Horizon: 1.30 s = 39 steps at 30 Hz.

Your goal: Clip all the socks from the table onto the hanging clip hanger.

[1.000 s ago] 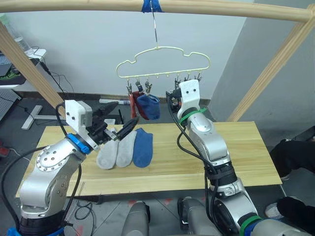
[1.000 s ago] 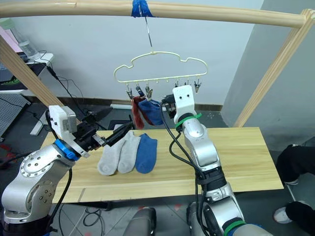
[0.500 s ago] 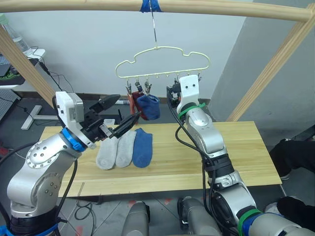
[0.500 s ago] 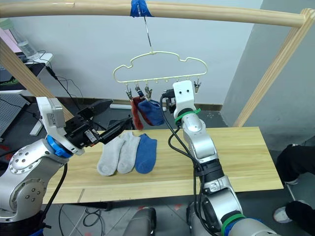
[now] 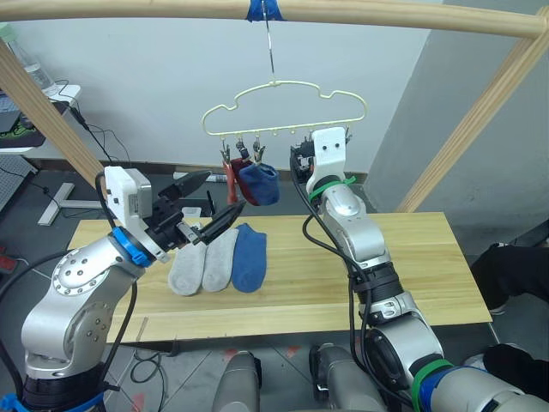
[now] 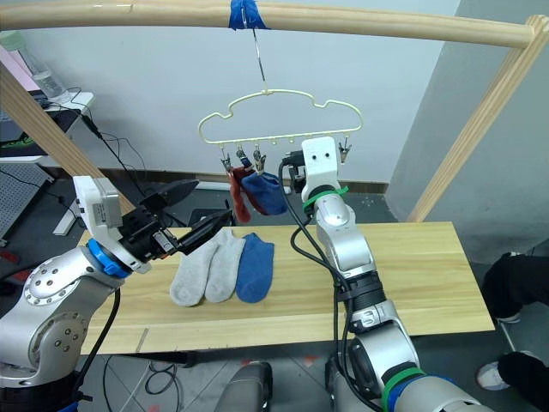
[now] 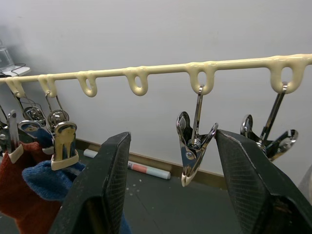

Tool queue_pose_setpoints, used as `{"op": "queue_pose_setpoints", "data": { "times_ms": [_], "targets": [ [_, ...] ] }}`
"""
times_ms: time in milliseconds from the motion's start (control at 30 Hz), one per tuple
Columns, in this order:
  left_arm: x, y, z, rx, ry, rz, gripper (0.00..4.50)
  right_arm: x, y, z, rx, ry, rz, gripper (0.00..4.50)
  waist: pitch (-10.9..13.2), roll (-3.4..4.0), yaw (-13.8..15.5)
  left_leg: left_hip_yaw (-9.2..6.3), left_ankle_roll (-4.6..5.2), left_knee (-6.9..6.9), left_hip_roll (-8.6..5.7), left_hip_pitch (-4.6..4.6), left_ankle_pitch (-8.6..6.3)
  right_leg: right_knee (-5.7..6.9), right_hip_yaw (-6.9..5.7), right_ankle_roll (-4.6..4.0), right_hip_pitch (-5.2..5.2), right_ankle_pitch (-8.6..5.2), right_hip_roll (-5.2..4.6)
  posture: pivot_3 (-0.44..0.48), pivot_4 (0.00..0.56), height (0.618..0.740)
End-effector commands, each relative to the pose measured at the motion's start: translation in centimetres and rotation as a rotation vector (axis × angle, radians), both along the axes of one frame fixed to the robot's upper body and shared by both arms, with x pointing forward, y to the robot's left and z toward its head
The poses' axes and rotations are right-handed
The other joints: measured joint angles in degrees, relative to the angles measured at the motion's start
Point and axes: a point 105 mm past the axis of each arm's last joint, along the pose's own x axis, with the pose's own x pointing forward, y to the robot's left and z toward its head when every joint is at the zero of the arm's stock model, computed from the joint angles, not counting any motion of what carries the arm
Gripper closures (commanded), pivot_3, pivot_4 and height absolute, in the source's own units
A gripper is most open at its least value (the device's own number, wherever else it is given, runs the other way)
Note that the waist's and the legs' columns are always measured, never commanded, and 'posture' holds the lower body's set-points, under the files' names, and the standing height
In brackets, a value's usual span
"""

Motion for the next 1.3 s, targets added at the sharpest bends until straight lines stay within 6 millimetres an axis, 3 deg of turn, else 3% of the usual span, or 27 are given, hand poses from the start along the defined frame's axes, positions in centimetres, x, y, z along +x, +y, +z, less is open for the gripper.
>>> {"op": "queue_pose_setpoints", "data": {
  "times_ms": [33, 767, 900, 1300],
  "targets": [
    [-0.3, -0.1, 0.5, 0.003, -0.038, -0.008, 0.00, -0.4, 1.1, 2.6, 0.042, -0.078, 0.038, 1.64, 0.01, 0.01, 0.00, 0.00, 0.00, 0.00, 0.00, 0.00, 0.00, 0.00, 0.00, 0.00, 0.00, 0.00, 0.00, 0.120, 0.222, 0.740],
    [-0.5, -0.5, 0.4, 0.015, -0.034, -0.007, 0.00, -0.3, 2.2, 2.8, 0.076, -0.068, 0.096, 1.64, 0.05, 0.05, 0.03, 0.00, 0.01, -0.02, 0.01, -0.25, 0.00, 0.02, -0.01, -0.04, -0.30, -0.03, 0.00, 0.126, 0.224, 0.740],
    [-0.5, -0.7, 0.5, 0.014, -0.035, -0.010, 0.00, -0.3, 2.2, 2.8, 0.075, -0.067, 0.095, 2.52, 0.05, 0.05, 0.17, -0.01, 0.01, -0.02, 0.01, -0.44, 0.00, 0.01, -0.02, -0.04, -0.51, -0.02, 0.00, 0.128, 0.224, 0.740],
    [-0.6, -0.9, 0.4, 0.017, -0.030, -0.011, 0.00, -0.3, 2.2, 2.7, 0.071, -0.069, 0.091, 2.52, 0.05, 0.05, 0.23, -0.03, 0.01, -0.01, 0.01, -0.50, 0.00, 0.01, -0.05, -0.04, -0.54, -0.02, 0.00, 0.129, 0.220, 0.740]
  ]
}}
